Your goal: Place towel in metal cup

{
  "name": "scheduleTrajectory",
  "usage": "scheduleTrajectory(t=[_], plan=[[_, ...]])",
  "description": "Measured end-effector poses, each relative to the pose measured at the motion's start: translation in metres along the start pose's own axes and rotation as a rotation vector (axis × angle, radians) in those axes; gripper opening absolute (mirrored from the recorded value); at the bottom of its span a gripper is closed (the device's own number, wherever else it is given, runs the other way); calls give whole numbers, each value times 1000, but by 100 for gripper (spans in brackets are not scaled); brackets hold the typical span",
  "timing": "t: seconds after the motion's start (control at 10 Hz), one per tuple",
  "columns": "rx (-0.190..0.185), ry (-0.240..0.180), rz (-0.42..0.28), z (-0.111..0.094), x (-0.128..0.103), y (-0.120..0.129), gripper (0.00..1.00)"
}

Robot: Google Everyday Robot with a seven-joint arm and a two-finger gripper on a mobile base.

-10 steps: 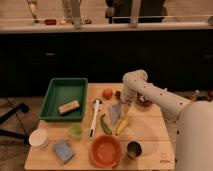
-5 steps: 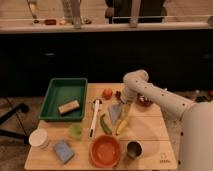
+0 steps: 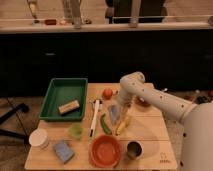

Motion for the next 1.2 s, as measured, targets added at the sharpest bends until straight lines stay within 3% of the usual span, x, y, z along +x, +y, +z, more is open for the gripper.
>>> scheduleTrajectory(t=[0.5, 0.7, 1.2], plan=[[-36, -41, -73, 14, -8, -6, 80], [-41, -46, -73, 16, -6, -5, 80], [-15, -58, -57, 25, -3, -4, 80]])
